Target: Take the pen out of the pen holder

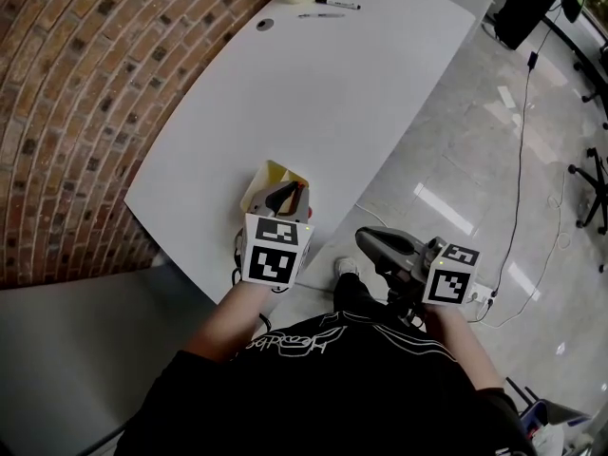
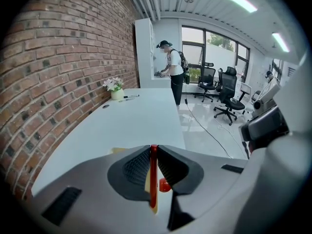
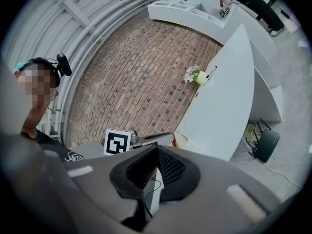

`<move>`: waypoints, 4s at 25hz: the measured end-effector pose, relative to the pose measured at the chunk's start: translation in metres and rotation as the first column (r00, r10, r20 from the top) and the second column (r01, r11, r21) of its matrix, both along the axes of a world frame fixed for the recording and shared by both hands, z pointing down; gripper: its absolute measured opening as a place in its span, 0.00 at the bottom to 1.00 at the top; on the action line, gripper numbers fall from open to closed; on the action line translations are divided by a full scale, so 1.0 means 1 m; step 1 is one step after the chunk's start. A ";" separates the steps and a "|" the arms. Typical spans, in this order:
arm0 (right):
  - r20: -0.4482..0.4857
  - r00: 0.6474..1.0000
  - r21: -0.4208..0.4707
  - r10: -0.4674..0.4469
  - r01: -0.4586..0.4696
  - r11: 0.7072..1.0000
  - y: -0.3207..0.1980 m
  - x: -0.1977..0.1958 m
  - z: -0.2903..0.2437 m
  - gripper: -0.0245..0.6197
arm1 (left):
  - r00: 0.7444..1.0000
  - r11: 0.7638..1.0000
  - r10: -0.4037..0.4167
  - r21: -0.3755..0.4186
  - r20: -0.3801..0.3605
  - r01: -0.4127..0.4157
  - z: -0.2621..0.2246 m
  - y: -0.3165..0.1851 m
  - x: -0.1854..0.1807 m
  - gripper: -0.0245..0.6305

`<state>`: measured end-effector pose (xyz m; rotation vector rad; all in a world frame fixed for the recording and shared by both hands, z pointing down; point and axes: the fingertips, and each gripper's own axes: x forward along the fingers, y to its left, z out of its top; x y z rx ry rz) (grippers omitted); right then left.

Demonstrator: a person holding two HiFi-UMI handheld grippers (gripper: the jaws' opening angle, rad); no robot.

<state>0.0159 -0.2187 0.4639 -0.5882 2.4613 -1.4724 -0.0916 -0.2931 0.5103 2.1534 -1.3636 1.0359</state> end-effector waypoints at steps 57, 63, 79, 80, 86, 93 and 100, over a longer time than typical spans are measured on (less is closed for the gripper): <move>-0.162 0.986 0.446 0.040 0.037 0.894 0.155 -0.037 -0.163 0.04 | 0.855 0.939 0.167 0.344 -0.491 0.014 -0.189 0.226 -0.034 0.12; -0.183 0.982 0.454 0.043 0.046 0.890 0.186 -0.044 -0.160 0.04 | 0.834 0.946 0.201 0.323 -0.513 -0.029 -0.179 0.257 -0.031 0.12; -0.201 0.979 0.397 0.030 0.053 0.916 0.230 -0.051 -0.131 0.04 | 0.788 0.960 0.215 0.274 -0.577 -0.061 -0.161 0.294 -0.019 0.12; -0.201 0.979 0.397 0.030 0.053 0.916 0.232 -0.051 -0.130 0.04 | 0.787 0.960 0.216 0.272 -0.578 -0.064 -0.161 0.296 -0.018 0.12; -0.197 0.979 0.387 0.051 0.030 0.922 0.242 -0.047 -0.126 0.04 | 0.779 0.959 0.233 0.271 -0.583 -0.084 -0.162 0.304 -0.012 0.12; -0.188 0.979 0.389 0.078 0.001 0.921 0.249 -0.039 -0.125 0.04 | 0.779 0.955 0.247 0.283 -0.576 -0.093 -0.165 0.312 -0.009 0.12; -0.195 0.977 0.382 0.090 -0.009 0.924 0.250 -0.039 -0.121 0.04 | 0.775 0.955 0.250 0.281 -0.580 -0.098 -0.164 0.312 -0.010 0.12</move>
